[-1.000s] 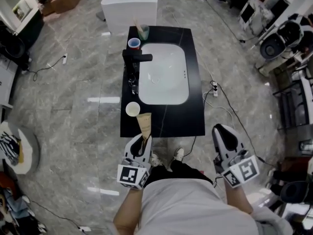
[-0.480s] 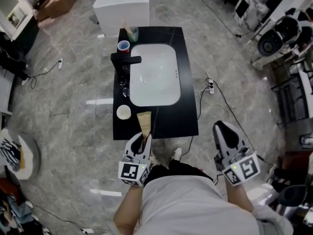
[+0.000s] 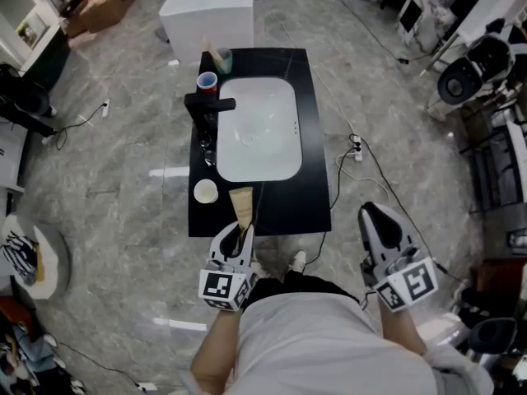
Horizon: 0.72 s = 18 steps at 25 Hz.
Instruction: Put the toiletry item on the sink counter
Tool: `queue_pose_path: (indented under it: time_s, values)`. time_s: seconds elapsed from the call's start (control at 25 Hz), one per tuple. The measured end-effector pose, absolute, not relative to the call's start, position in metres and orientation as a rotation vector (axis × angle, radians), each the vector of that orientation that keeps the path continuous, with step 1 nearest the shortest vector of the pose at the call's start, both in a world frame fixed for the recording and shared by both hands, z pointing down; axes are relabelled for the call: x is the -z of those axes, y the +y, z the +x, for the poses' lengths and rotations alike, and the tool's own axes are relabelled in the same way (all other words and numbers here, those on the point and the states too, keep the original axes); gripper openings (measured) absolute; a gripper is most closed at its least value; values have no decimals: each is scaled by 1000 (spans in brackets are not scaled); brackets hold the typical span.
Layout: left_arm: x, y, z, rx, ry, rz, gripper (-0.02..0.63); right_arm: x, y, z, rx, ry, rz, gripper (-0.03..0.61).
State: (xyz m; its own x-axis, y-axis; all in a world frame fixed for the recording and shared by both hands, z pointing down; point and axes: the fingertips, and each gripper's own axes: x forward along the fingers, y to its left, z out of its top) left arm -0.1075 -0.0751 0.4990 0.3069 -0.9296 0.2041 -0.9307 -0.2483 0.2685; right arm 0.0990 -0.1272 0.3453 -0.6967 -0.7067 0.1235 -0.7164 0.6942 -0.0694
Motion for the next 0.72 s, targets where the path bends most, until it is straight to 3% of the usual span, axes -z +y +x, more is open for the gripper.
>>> queue_pose_path:
  time_s: [0.72]
  values:
    - [-508, -80, -100, -45, -1659, 2224, 54, -348, -133, 114, -190, -2826, 1207, 52]
